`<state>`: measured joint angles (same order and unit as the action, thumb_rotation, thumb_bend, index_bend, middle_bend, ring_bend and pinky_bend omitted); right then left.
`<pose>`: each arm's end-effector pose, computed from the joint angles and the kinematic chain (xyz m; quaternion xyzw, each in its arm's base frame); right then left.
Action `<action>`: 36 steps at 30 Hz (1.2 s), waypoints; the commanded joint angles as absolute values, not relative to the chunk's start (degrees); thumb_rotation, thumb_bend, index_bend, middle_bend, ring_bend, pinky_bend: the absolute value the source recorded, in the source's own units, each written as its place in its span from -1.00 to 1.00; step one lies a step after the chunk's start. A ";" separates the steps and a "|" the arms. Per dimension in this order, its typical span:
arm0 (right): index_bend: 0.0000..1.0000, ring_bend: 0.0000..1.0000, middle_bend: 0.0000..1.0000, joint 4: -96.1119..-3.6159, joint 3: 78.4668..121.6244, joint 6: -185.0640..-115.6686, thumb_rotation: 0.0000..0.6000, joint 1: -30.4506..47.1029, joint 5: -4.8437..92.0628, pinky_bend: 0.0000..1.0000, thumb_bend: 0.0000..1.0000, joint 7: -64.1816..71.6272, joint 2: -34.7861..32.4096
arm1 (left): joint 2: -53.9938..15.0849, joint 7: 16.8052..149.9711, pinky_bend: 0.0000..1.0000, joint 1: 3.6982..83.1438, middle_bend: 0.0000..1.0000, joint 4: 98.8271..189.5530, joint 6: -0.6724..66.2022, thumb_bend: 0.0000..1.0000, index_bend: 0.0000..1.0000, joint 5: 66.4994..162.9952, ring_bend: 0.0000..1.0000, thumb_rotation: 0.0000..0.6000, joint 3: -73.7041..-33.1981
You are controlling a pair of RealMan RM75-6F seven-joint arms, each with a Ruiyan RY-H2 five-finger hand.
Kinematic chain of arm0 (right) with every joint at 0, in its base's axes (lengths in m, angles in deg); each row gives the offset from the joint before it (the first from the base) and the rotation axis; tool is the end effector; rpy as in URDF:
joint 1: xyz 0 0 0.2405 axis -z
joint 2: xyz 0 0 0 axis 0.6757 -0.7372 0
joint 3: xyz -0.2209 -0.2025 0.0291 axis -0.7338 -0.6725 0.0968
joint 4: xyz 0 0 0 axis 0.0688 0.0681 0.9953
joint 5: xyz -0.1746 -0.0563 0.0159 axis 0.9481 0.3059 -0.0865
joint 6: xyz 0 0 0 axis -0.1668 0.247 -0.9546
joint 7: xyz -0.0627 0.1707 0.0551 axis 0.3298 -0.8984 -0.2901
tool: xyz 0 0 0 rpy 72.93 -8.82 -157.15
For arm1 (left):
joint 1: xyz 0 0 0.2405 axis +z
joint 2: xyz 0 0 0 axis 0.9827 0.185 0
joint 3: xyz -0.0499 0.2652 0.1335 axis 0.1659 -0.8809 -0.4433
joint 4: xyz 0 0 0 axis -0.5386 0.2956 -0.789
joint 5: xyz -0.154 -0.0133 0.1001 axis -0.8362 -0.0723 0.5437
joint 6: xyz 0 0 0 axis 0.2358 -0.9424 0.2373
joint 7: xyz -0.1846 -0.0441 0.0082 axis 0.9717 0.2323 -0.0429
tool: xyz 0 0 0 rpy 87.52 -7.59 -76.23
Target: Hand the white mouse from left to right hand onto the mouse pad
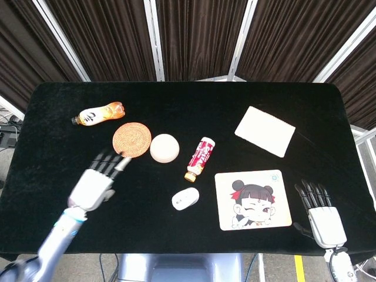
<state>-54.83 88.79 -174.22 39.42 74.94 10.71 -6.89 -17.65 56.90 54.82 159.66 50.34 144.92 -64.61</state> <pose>-0.3467 -0.2051 0.1208 0.6499 -0.3427 0.3752 0.5651 -0.2302 0.2994 0.0683 -0.7487 -0.1903 -0.3915 0.4999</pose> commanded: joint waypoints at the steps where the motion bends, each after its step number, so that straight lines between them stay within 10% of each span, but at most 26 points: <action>1: -0.88 -1.00 -1.00 -54.78 88.72 -173.97 1.00 39.27 75.05 -1.00 -0.97 10.95 -6.80 | -12.83 60.66 -1.00 60.40 -1.00 162.33 55.96 -0.79 -1.00 145.41 -1.00 1.00 -68.08; 22: -0.88 -1.00 -1.00 -67.22 90.25 -168.74 1.00 33.02 80.30 -1.00 -0.99 21.94 -5.06 | -9.39 74.86 -1.00 73.15 -1.00 153.96 66.37 -0.83 -1.00 147.88 -1.00 1.00 -69.92; 36: -0.50 -1.00 -0.91 -75.80 95.36 -152.93 1.00 23.18 73.00 -1.00 -0.92 43.78 11.57 | -8.89 80.32 -1.00 74.61 -1.00 151.46 66.61 -0.83 -1.00 148.60 -1.00 1.00 -67.83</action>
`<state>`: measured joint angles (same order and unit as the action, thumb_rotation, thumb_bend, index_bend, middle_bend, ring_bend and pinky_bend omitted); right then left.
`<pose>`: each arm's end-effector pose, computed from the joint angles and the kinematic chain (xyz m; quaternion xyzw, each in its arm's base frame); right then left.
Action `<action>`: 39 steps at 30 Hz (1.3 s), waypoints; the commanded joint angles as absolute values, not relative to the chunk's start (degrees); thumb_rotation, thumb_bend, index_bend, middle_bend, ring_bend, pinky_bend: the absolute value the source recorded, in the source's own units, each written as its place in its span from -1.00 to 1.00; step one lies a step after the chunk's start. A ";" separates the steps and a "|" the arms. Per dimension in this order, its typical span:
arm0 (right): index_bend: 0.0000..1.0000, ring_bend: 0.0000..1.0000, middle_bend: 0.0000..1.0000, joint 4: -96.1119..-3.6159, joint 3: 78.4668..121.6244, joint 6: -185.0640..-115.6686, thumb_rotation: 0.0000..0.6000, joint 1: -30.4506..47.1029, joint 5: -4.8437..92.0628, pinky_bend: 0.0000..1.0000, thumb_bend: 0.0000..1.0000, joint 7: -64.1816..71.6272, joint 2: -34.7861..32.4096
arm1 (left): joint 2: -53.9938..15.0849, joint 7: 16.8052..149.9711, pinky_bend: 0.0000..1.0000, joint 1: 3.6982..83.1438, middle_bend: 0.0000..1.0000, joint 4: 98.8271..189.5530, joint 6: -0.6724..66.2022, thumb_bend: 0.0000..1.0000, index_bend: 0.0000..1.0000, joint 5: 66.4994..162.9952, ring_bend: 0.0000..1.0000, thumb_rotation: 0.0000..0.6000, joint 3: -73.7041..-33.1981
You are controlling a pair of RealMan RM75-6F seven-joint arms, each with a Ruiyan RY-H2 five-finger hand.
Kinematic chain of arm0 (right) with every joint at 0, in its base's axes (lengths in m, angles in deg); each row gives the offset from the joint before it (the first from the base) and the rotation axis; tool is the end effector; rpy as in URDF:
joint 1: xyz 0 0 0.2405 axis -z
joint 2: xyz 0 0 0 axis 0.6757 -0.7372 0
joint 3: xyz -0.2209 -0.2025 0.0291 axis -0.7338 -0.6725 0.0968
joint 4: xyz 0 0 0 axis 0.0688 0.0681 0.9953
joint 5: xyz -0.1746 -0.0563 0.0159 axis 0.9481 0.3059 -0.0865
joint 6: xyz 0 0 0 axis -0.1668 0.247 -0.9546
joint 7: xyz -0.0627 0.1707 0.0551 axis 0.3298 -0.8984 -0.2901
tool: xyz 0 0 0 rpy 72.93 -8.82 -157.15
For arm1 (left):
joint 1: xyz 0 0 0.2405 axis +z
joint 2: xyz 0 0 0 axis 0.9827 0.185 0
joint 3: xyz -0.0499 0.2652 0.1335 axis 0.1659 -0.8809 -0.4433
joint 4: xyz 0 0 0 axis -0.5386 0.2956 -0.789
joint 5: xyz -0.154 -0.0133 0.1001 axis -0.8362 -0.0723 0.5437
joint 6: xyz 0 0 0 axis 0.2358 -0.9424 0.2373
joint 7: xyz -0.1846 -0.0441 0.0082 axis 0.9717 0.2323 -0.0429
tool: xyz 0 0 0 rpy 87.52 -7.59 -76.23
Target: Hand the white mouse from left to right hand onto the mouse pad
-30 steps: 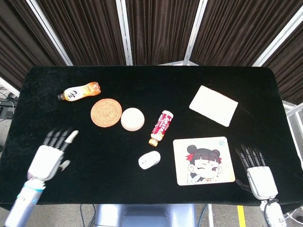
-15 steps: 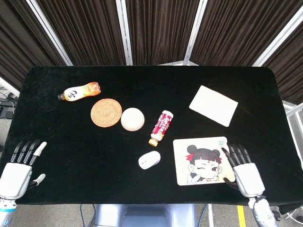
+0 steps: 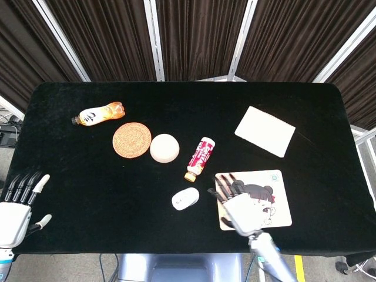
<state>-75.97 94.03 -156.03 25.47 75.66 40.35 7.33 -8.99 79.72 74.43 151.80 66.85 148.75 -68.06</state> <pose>-0.1662 -0.2550 0.0036 0.7412 -0.2782 0.4427 0.4211 -0.3341 0.1979 0.1642 -0.6506 -0.2913 -0.4065 0.5714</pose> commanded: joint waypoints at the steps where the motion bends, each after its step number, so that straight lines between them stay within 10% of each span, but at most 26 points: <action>1: -0.50 -1.00 -0.91 -75.36 95.59 -152.19 1.00 22.75 72.11 -1.00 -0.91 44.46 12.79 | -8.88 80.66 -1.00 74.65 -1.00 151.32 66.52 -0.83 -1.00 148.55 -1.00 1.00 -67.74; 39: -0.50 -1.00 -0.90 -58.76 99.45 -144.78 1.00 12.03 54.42 -1.00 -0.74 50.37 27.49 | -8.01 85.93 -1.00 76.78 -1.00 149.47 63.09 -0.83 -1.00 145.52 -1.00 1.00 -64.48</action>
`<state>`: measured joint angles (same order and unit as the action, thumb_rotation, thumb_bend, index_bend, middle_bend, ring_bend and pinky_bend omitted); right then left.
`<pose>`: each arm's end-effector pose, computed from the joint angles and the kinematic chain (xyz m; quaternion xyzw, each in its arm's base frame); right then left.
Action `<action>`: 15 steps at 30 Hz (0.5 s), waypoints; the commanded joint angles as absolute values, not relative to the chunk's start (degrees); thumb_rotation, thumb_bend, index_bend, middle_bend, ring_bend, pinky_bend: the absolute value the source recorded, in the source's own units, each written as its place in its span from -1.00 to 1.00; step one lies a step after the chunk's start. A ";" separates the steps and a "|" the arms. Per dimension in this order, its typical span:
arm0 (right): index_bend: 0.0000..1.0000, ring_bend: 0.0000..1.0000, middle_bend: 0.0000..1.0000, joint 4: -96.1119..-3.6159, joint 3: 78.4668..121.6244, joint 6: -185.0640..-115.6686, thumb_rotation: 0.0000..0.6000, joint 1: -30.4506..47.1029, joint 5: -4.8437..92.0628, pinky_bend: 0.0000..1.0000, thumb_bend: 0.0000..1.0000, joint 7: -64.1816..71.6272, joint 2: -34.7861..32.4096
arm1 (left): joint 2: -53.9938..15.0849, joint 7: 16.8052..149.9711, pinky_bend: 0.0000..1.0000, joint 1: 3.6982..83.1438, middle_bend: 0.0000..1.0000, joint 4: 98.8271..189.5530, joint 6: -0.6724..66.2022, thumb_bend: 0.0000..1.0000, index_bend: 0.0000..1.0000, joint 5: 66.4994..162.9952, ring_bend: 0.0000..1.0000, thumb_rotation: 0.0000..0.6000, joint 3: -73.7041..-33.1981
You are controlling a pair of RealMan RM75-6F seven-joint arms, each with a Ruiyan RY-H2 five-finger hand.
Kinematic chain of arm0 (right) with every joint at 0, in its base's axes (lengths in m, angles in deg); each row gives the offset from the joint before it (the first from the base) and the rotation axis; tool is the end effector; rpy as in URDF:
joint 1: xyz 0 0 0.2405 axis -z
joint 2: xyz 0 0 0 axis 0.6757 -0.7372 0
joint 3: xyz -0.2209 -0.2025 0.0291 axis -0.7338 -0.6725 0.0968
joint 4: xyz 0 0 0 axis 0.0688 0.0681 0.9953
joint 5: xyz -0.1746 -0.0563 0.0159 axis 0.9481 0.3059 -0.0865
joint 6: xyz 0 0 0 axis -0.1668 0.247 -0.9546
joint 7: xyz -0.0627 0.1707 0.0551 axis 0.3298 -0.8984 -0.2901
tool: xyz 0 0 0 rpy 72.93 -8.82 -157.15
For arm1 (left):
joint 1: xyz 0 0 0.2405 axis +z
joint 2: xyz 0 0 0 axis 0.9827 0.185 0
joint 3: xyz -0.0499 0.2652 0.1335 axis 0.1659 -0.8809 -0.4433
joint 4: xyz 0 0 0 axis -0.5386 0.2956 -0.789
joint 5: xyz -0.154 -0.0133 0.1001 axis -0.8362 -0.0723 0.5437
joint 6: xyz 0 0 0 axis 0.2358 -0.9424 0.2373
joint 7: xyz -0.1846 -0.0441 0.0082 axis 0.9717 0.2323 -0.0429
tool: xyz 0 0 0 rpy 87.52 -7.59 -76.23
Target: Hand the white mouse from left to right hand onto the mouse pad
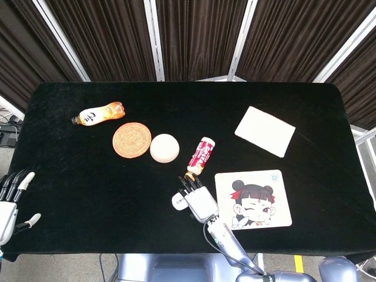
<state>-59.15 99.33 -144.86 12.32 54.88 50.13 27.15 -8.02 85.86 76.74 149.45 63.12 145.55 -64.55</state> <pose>-0.1237 -0.3028 -0.1280 0.7876 -0.3107 0.3609 0.3910 -0.3603 0.1972 0.1774 -0.6226 -0.3315 -0.3933 0.5898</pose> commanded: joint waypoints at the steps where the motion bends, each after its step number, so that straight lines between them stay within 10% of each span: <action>1: -0.50 -1.00 -0.91 -58.50 99.52 -144.72 1.00 11.85 54.13 -1.00 -0.74 50.48 27.69 | -7.99 86.02 -1.00 76.81 -1.00 149.51 63.05 -0.83 -1.00 145.51 -1.00 1.00 -64.44; 15: -0.43 -1.00 -0.90 -57.09 99.86 -145.67 1.00 9.64 50.55 -1.00 -0.63 53.39 28.94 | -7.55 86.67 -1.00 77.14 -1.00 150.09 62.45 -0.83 -1.00 145.99 -1.00 1.00 -64.07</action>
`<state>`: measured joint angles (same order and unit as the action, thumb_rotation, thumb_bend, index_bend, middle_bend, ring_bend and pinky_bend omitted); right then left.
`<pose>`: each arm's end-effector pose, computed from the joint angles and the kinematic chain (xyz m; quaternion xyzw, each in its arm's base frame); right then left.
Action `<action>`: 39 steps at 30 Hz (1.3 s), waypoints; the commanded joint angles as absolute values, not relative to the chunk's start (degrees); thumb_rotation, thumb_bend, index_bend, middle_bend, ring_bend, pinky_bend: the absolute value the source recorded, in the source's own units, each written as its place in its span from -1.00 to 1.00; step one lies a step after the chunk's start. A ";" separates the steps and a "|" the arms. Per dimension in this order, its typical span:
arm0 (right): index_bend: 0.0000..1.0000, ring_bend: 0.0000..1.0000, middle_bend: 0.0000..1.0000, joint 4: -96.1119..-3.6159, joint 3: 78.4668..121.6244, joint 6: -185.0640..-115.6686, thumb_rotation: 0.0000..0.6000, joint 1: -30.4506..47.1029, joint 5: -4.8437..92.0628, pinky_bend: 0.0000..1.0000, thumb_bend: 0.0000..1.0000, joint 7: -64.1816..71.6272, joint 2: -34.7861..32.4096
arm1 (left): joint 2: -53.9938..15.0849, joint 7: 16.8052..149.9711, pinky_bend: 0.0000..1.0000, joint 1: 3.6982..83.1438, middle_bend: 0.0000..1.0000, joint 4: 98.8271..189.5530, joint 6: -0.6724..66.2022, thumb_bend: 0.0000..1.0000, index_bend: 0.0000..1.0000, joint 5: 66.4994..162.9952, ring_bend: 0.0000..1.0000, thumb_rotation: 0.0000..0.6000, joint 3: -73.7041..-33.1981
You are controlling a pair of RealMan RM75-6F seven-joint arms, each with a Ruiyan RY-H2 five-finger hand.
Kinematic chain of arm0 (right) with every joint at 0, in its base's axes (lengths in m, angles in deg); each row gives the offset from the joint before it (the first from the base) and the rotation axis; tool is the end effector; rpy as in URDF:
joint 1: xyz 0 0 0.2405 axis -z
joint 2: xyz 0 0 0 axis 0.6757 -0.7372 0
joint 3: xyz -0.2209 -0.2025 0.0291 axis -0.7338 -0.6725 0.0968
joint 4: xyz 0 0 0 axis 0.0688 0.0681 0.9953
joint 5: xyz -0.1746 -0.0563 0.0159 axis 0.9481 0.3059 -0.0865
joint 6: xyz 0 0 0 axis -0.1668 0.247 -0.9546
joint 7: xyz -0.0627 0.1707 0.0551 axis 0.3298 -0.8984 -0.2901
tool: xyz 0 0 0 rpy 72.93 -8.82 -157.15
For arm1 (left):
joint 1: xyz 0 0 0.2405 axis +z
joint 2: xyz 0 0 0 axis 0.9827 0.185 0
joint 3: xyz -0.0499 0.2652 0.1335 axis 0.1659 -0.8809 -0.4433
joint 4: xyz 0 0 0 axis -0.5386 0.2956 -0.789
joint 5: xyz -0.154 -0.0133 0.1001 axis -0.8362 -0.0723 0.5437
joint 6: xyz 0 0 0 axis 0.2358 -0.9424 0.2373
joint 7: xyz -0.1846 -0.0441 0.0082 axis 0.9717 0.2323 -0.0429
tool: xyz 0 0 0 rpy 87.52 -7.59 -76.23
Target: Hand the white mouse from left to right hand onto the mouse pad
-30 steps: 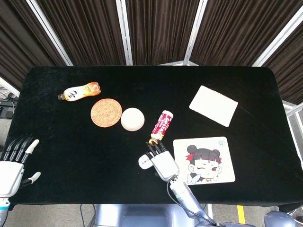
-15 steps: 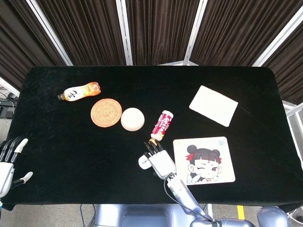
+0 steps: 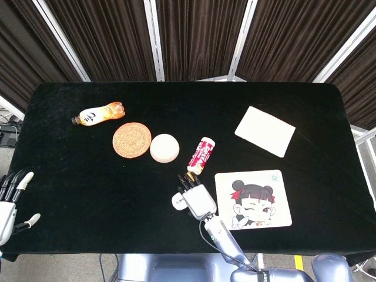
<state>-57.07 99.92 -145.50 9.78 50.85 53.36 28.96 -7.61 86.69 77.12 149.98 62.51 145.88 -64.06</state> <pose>-0.1195 -0.3127 -0.1370 0.7908 -0.3036 0.3433 0.4057 -0.3602 0.1962 0.1784 -0.6202 -0.3387 -0.3960 0.5864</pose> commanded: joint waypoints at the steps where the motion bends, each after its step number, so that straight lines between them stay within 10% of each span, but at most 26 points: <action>1: -0.41 -1.00 -0.91 -57.10 99.80 -145.76 1.00 9.58 50.35 -1.00 -0.63 53.34 28.92 | -7.52 86.64 -1.00 77.17 -1.00 150.18 62.41 -0.83 -1.00 146.04 -1.00 1.00 -64.06; 22: -0.01 -1.00 -0.73 -58.50 97.45 -149.25 1.00 9.11 52.03 -1.00 -0.35 51.06 28.05 | -7.30 86.77 -1.00 77.32 -1.00 150.70 61.42 -0.83 -1.00 146.52 -1.00 1.00 -63.67; 39: 0.03 -1.00 -0.71 -70.02 95.13 -159.14 1.00 14.76 55.83 -1.00 -0.36 49.99 15.00 | -7.81 84.93 -1.00 77.45 -1.00 151.02 61.20 -0.83 -1.00 147.16 -1.00 1.00 -63.53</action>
